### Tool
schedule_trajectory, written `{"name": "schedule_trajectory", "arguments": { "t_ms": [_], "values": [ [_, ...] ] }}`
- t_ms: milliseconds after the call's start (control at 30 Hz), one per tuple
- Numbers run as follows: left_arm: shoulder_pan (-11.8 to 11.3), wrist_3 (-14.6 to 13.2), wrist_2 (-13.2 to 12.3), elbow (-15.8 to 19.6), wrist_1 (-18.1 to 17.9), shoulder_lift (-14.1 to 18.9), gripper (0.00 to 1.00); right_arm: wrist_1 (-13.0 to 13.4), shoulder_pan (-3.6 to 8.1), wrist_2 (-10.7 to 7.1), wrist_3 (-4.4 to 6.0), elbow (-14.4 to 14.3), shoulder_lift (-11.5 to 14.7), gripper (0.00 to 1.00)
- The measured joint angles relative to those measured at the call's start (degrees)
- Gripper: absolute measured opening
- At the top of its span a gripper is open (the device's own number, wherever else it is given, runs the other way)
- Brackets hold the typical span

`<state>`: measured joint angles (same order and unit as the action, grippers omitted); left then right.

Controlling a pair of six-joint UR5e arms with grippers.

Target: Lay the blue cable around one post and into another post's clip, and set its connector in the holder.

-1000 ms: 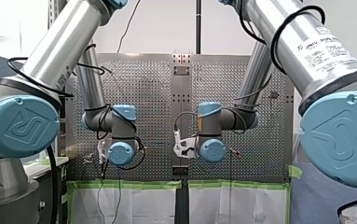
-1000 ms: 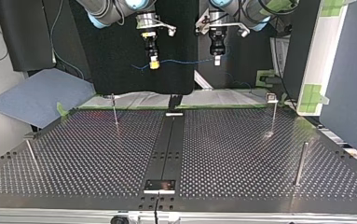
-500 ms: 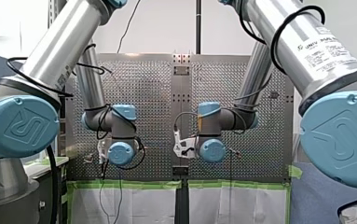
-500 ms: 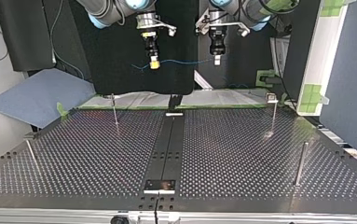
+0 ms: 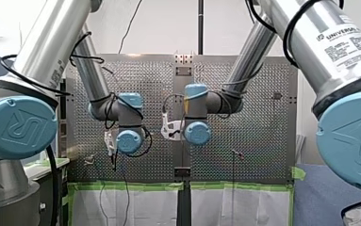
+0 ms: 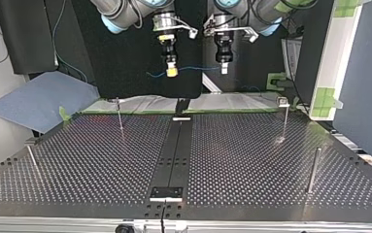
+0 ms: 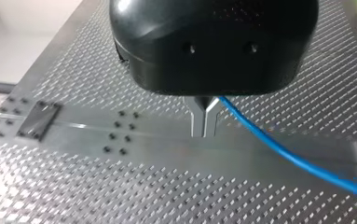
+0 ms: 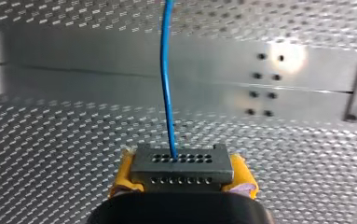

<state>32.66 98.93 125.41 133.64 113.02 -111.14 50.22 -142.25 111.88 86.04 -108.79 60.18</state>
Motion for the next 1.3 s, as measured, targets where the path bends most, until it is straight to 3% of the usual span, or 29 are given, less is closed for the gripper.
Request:
{"name": "schedule_trajectory", "arguments": {
  "t_ms": [200, 300, 567, 700, 867, 1100, 1300],
  "values": [
    [-1.38, 0.99, 2.7, -0.02, 3.11, 3.12, 0.0, -3.21, 0.97, 0.18, 2.66, 2.81, 3.2, 0.0],
    [-2.11, 1.65, 3.18, -0.04, 4.63, 4.64, 0.0, -4.8, 1.82, -0.08, 3.09, 3.36, 4.78, 0.0],
    [-4.85, 3.45, 2.71, -0.73, 8.68, 8.69, 0.0, -8.51, 2.53, -1.28, 2.59, 4.21, 8.49, 0.0],
    [-6.77, 4.22, 1.57, -1.36, 10.68, 10.69, 0.0, -10.36, 2.54, -2.8, 1.34, 5.68, 10.35, 0.0],
    [-9.19, 5.56, 1.34, -2.83, 13.14, 13.12, 0.0, -12.81, 2.5, -5.2, 0.76, 8.07, 12.8, 0.0],
    [-12.46, 8.32, 3.37, -5.11, 16.4, 16.39, 0.0, -16.48, 2.42, -8.86, 0.46, 11.74, 15.89, 0.0],
    [-15.35, 9.5, 5.91, -6.81, 19.29, 19.3, 0.0, -19.58, 2.3, -11.89, 0.3, 14.85, 15.73, 0.0]
  ]
}}
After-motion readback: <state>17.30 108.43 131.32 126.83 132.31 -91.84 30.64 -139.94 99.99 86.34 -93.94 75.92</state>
